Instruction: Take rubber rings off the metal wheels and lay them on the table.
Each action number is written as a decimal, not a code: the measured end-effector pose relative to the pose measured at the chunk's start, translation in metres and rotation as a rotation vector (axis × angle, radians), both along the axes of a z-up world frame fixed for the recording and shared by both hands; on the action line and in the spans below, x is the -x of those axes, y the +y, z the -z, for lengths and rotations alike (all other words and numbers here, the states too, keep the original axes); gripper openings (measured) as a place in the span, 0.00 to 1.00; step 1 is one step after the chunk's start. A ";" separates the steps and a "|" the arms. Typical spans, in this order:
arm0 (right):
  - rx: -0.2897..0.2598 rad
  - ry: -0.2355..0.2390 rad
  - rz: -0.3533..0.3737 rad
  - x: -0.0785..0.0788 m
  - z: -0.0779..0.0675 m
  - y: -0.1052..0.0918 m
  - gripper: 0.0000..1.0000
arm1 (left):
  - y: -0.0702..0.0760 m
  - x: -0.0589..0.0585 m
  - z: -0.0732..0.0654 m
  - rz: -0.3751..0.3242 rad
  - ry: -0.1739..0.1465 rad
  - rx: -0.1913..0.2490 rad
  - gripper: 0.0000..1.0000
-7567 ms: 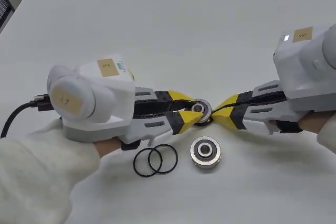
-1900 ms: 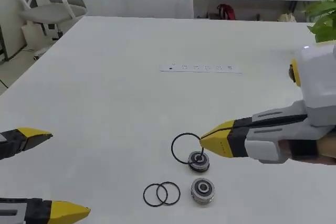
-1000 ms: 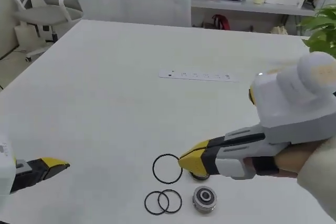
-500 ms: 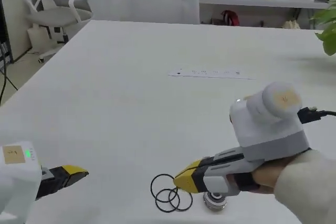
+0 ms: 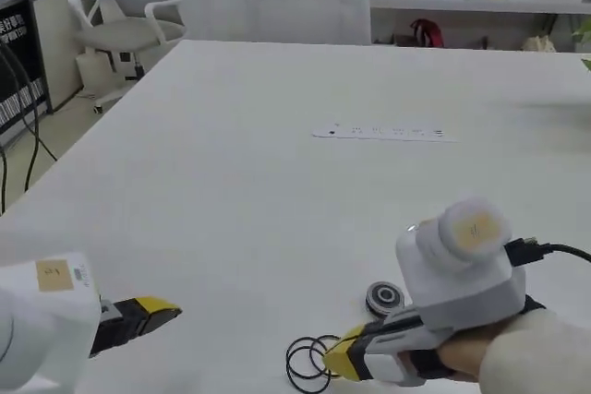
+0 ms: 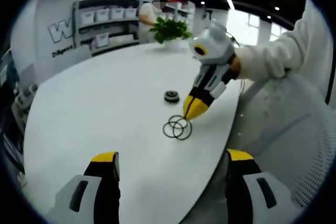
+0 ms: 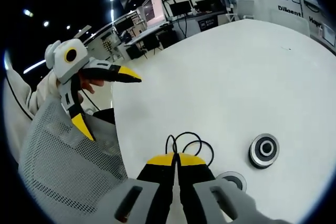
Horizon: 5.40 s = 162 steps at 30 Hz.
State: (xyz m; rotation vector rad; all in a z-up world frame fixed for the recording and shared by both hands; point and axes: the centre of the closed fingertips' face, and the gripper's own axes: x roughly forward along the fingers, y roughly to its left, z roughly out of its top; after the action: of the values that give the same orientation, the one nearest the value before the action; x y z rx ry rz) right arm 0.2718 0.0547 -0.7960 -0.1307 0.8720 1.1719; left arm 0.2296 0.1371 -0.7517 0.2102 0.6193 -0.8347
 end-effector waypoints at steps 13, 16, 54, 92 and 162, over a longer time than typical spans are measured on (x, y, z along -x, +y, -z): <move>0.019 -0.001 0.046 -0.005 0.012 -0.009 0.00 | -0.003 0.005 0.003 -0.009 0.008 -0.024 0.81; 0.035 -0.018 0.036 -0.005 0.016 -0.008 0.00 | -0.004 0.007 0.003 -0.006 0.011 -0.030 0.81; -0.124 -0.192 0.168 -0.061 -0.059 -0.031 0.15 | 0.014 0.001 -0.020 -0.118 -0.020 -0.013 0.77; -0.194 -0.344 0.282 -0.107 -0.087 -0.114 0.28 | -0.031 -0.058 -0.093 -0.025 -0.182 -0.026 0.78; -0.043 -0.167 0.133 -0.084 0.016 -0.077 0.19 | -0.161 -0.133 0.043 0.270 -0.089 -0.020 0.15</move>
State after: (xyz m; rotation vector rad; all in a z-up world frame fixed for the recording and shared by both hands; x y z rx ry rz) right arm 0.3557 -0.0218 -0.8116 -0.1309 0.6975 1.0391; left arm 0.3622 -0.0237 -0.7944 0.3528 0.5216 -1.0736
